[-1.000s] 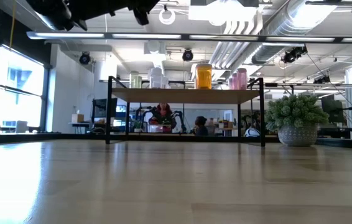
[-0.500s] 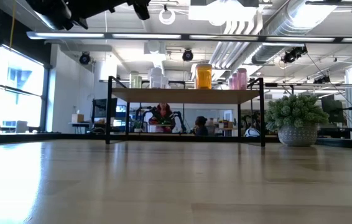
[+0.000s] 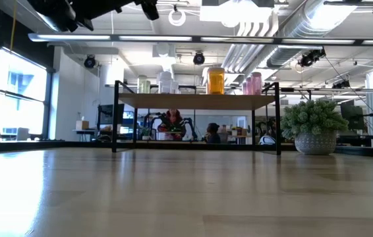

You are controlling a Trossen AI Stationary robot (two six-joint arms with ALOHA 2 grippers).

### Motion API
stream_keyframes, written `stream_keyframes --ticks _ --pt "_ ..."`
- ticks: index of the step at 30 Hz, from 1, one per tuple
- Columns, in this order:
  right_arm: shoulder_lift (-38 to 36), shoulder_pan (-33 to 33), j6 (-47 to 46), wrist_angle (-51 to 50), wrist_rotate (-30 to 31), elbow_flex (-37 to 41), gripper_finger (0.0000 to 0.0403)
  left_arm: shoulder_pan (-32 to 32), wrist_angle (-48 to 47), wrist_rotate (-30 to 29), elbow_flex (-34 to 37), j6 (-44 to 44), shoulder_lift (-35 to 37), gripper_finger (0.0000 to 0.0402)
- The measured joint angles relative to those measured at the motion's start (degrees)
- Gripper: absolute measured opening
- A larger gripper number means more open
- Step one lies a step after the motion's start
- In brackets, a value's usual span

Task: Pick and place medicine bottles onto shelf by color
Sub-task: Put the yellow pill bottle aligned with the other yellow pill bottle on the shelf

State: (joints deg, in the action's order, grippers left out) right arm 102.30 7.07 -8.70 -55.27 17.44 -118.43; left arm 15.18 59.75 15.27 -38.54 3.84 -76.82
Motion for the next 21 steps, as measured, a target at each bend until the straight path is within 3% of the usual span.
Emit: stream_keyframes --ticks 21 --pt "-2.4 0.0 1.1 -6.8 0.1 0.0 0.0214 0.1 -6.5 -0.9 -0.1 -1.4 0.0 0.0088"
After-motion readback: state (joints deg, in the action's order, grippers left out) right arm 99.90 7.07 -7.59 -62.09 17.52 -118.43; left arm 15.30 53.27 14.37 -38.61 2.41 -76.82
